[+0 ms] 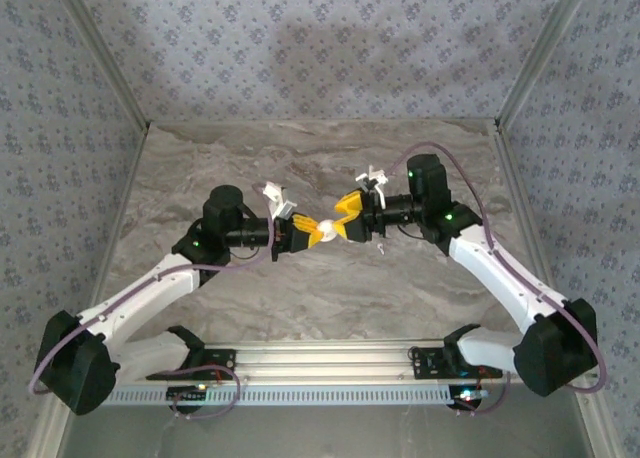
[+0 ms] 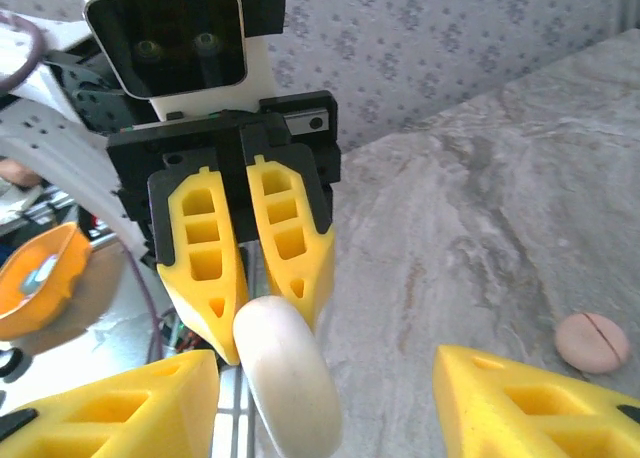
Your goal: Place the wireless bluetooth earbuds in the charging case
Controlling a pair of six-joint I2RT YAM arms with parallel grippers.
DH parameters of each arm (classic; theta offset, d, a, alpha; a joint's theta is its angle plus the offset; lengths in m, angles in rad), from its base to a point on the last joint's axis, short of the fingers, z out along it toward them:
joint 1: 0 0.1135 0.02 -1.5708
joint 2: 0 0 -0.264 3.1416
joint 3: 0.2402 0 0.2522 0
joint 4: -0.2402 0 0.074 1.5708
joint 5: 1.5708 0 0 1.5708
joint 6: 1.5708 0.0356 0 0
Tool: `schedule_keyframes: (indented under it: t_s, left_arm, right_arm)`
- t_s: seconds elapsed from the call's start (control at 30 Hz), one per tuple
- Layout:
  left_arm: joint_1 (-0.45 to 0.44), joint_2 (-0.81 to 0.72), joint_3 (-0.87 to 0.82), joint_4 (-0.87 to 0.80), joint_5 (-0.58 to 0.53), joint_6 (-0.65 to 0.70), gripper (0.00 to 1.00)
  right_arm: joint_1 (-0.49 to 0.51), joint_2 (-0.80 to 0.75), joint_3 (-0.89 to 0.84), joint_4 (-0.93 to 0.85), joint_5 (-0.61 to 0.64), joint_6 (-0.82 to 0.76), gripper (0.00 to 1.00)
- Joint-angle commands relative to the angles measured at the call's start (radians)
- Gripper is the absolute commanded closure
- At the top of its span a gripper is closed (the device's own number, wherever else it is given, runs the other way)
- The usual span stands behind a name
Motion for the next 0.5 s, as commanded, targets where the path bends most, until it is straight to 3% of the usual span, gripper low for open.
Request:
schedule_keyframes:
  t_s: [0.0, 0.47]
  left_arm:
    - [-0.007, -0.026, -0.004, 0.063, 0.036, 0.031, 0.92]
    - [-0.027, -0.057, 0.005, 0.060, 0.026, 0.035, 0.92]
  right_arm:
    - [-0.001, 0.024, 0.063, -0.058, -0.127, -0.035, 0.42]
    - [0.020, 0.068, 0.110, -0.153, -0.193, -0.107, 0.54]
